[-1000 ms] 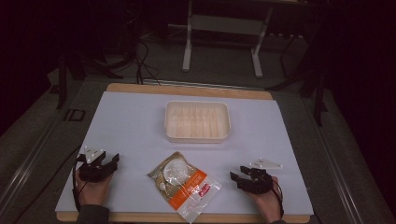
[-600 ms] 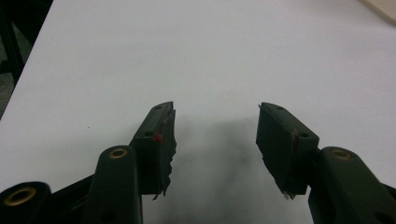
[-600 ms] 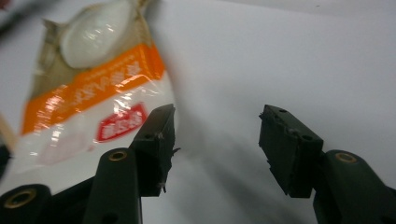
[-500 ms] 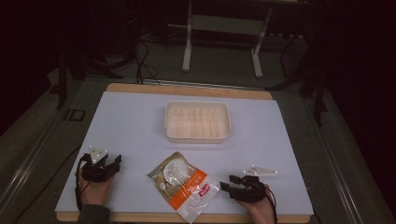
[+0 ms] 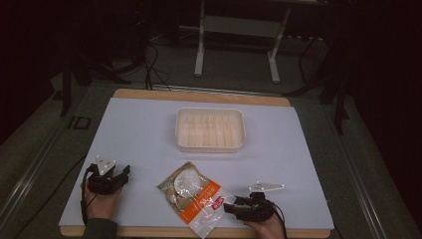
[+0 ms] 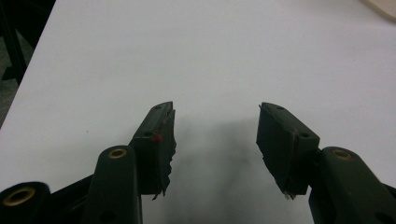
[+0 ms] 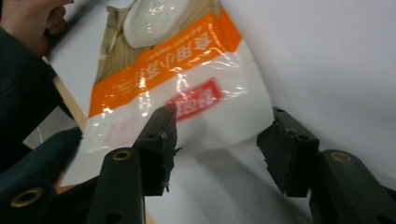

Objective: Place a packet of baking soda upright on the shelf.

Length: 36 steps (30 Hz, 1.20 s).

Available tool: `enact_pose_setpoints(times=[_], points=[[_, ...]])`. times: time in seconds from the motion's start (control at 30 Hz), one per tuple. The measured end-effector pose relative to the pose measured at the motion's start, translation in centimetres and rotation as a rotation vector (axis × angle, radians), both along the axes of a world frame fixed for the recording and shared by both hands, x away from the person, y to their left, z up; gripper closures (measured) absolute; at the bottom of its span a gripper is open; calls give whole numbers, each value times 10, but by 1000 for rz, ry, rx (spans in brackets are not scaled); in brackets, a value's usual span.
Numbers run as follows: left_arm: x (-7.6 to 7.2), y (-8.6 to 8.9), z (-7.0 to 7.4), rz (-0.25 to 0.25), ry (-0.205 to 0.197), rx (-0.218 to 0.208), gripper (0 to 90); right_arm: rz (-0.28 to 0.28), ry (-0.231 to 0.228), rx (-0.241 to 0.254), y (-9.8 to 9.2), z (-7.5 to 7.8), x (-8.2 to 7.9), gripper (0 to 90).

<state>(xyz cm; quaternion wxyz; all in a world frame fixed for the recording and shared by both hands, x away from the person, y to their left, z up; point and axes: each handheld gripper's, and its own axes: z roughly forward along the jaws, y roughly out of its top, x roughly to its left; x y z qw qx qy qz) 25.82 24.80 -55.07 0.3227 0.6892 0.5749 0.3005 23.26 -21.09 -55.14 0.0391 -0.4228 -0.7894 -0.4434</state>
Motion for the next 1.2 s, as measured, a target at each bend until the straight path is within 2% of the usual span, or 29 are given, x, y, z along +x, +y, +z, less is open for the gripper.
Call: enact_pose_setpoints(times=[0.1,0.3,0.47,0.5,0.57,0.6,0.63,0.67,0.7,0.73,0.8,0.93,0.97,1.0,1.03,1.07,1.13,1.17,1.2], points=[[0,0,0,1,-1,3,465,11,13,18,3,-1,-1,483],[0,-1,0,-2,-2,12,464,68,43,52,15,-3,-6,496],[0,-2,0,-4,-3,15,464,67,51,64,29,-4,-5,522],[0,-2,0,-4,-4,16,464,67,49,57,32,-5,-6,555],[0,-2,0,-4,-4,16,464,60,41,47,33,-4,-6,555],[0,-3,0,-7,-5,17,464,33,42,31,35,-5,-3,740],[-1,-3,0,-8,-6,16,464,24,48,38,34,-5,-1,792],[-1,-3,0,-8,-6,16,463,24,48,38,34,-5,-1,792],[-1,-3,0,-10,-7,17,462,10,54,40,33,-5,3,848],[-1,-3,0,-10,-7,17,462,10,54,40,33,-5,3,848],[0,-3,0,-11,-6,23,462,-1,37,34,32,-1,10,880],[-1,-4,0,-10,-5,25,459,-44,22,48,30,3,21,867],[-1,-3,0,-10,-6,24,459,-55,56,93,27,3,27,784],[-1,-3,0,-9,-6,24,459,-55,56,93,27,3,27,784],[-1,-3,0,-9,-4,23,459,-39,69,109,26,2,27,690],[-1,-3,0,-9,-4,23,459,-28,79,118,27,1,25,666],[-1,-4,0,-10,-7,27,459,-23,91,123,27,-1,23,653],[-1,-4,0,-11,-10,28,459,-7,118,128,28,-4,19,643],[-1,-4,0,-11,-14,23,459,-7,118,128,28,-4,19,643]])
